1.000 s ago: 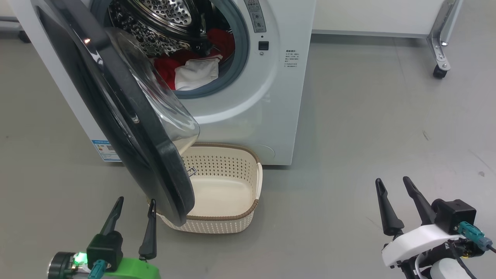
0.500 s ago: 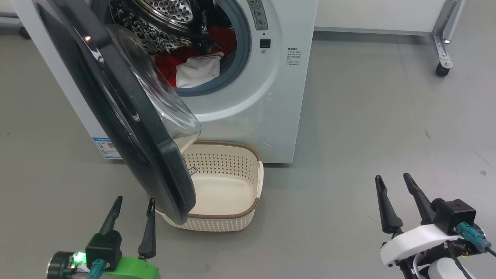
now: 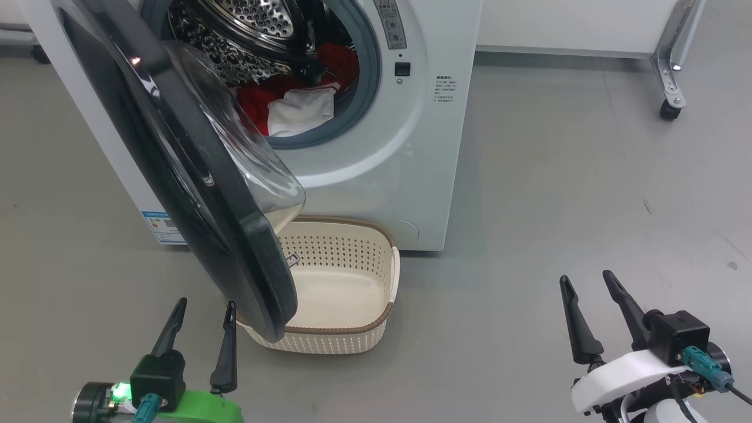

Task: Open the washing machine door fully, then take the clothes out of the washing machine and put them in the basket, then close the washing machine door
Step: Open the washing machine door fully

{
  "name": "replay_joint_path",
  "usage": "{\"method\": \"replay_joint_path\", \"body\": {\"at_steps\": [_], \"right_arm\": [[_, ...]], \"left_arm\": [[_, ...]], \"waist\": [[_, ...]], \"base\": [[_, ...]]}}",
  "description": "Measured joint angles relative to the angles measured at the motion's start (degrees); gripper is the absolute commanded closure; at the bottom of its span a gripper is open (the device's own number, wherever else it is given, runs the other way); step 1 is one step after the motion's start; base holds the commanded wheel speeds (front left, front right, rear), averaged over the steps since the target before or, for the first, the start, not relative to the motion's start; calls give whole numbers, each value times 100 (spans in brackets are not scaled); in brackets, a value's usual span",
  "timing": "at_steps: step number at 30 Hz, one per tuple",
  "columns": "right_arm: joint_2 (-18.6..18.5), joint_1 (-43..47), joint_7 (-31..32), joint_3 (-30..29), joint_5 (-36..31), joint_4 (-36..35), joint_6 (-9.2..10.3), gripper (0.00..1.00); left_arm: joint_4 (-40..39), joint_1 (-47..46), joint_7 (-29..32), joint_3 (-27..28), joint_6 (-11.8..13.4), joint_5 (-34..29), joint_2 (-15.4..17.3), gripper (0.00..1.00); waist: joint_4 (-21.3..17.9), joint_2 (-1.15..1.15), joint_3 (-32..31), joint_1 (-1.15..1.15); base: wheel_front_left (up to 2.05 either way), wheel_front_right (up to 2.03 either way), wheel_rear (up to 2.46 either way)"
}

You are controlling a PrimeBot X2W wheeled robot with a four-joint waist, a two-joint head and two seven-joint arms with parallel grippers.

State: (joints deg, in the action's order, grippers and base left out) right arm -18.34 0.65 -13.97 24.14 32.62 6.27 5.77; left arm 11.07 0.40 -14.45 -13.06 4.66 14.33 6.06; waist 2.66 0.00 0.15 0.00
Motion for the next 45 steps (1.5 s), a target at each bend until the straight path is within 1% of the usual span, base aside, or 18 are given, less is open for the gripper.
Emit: {"method": "replay_joint_path", "body": {"at_steps": [11,23,39,40,41,42,43,45], "right_arm": [[74,64,-4,-22,-58,4,2,0],[62,78,-4,-31,-253,5,41,0],[80,107,-4,-82,-303,3,42,0],[81,107,-4,-88,-304,3,42,0],[83,108,-4,-91,-304,3,42,0],[85,108,-4,-92,-304,3,42,0],[89,108,-4,-93,-304,3,42,0],[103,109,-4,-93,-312,3,42,0]], "left_arm": [[11,18,0,23,-44,-32,-20,0],[14,25,0,67,-92,-56,-81,0],[15,86,0,96,-127,-134,-116,0],[24,87,0,94,-147,-134,-119,43],[44,89,0,94,-152,-132,-124,97],[64,96,1,94,-162,-131,-130,97],[87,106,0,93,-194,-122,-136,100],[111,130,1,93,-200,-122,-148,100]], "waist": [[-17,0,-33,0],[-26,0,-41,0],[26,0,-11,0],[28,0,-11,0],[30,0,-10,0],[33,0,-8,0],[35,0,-6,0],[39,0,0,0]], "base": [[0,0,0],[0,0,0],[0,0,0],[0,0,0],[0,0,0],[0,0,0],[0,0,0],[0,0,0]]}}
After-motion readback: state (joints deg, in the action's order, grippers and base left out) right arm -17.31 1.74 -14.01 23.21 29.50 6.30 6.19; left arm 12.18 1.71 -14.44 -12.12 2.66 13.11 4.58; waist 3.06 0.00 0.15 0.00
